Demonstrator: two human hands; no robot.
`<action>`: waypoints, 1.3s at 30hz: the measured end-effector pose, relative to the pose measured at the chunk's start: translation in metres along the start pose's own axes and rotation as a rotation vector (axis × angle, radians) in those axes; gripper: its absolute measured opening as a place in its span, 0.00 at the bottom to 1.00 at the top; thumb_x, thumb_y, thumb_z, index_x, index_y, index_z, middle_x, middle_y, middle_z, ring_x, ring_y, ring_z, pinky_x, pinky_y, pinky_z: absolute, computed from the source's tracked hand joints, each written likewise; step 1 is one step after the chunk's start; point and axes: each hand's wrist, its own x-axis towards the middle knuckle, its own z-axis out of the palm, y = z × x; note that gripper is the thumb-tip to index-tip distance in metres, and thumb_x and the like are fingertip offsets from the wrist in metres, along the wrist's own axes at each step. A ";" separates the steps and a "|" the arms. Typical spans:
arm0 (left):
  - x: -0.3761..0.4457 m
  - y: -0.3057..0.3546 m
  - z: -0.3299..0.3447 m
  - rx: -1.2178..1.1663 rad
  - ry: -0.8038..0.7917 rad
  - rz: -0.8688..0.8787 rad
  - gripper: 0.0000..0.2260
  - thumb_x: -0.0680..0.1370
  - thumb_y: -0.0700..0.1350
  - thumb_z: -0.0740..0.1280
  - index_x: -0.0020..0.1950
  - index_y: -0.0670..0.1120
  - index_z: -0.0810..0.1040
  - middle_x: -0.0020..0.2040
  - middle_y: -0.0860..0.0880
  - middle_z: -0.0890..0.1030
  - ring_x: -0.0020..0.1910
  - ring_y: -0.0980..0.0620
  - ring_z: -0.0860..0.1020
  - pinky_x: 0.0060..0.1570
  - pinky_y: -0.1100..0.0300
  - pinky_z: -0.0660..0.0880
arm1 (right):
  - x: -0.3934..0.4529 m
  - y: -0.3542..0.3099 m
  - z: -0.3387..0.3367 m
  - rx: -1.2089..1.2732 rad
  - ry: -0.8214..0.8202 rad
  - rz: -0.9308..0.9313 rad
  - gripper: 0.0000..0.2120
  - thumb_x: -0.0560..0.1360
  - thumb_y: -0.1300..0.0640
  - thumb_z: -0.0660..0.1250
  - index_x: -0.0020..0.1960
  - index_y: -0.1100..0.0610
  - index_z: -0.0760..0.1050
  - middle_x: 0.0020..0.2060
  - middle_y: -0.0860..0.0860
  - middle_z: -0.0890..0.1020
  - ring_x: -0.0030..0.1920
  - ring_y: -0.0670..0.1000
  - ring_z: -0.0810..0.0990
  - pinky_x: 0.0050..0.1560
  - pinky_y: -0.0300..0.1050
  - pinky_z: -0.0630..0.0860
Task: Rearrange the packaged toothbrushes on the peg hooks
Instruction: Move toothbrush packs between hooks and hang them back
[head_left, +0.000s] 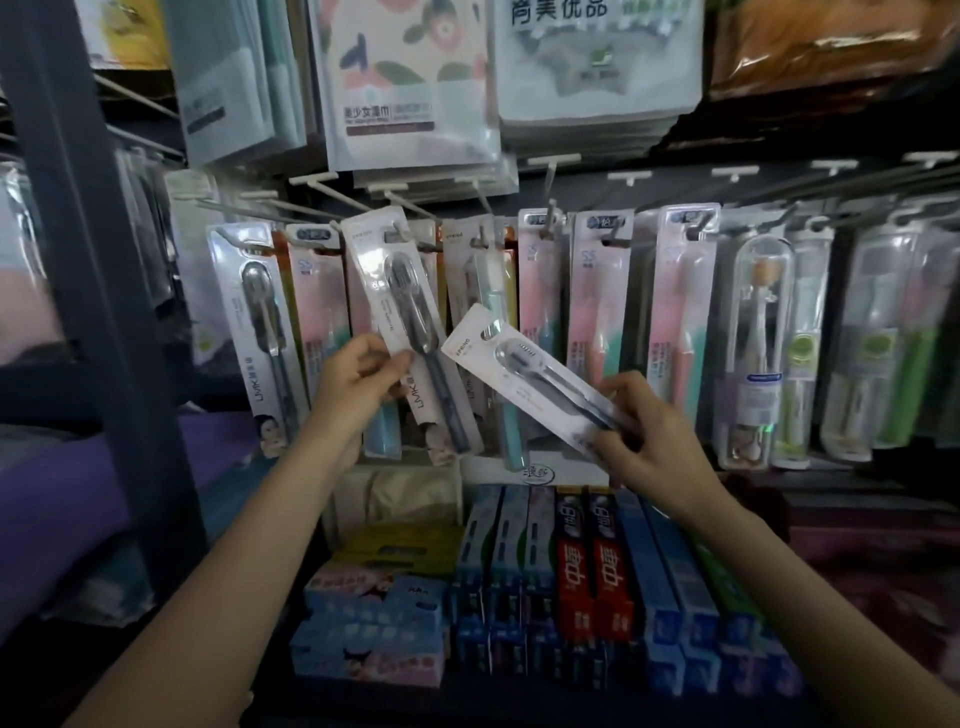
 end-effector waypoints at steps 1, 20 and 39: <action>0.000 0.000 0.001 -0.010 0.002 -0.009 0.04 0.76 0.40 0.66 0.43 0.47 0.74 0.41 0.49 0.80 0.40 0.53 0.77 0.41 0.61 0.73 | 0.000 0.001 0.000 -0.008 0.007 -0.004 0.12 0.72 0.53 0.65 0.52 0.51 0.66 0.30 0.48 0.74 0.27 0.53 0.77 0.28 0.54 0.73; -0.004 0.012 -0.008 0.109 0.078 0.161 0.06 0.77 0.38 0.64 0.41 0.45 0.72 0.40 0.51 0.80 0.33 0.64 0.78 0.34 0.69 0.74 | 0.013 -0.008 0.007 -0.026 0.044 -0.048 0.12 0.73 0.62 0.67 0.51 0.55 0.65 0.32 0.39 0.69 0.35 0.33 0.75 0.30 0.27 0.68; -0.046 0.018 0.038 0.337 -0.297 0.282 0.05 0.74 0.43 0.67 0.40 0.50 0.73 0.40 0.56 0.80 0.38 0.64 0.78 0.40 0.68 0.72 | -0.003 0.003 -0.039 -0.058 0.325 0.045 0.15 0.77 0.60 0.62 0.62 0.57 0.65 0.37 0.42 0.74 0.32 0.45 0.77 0.29 0.42 0.74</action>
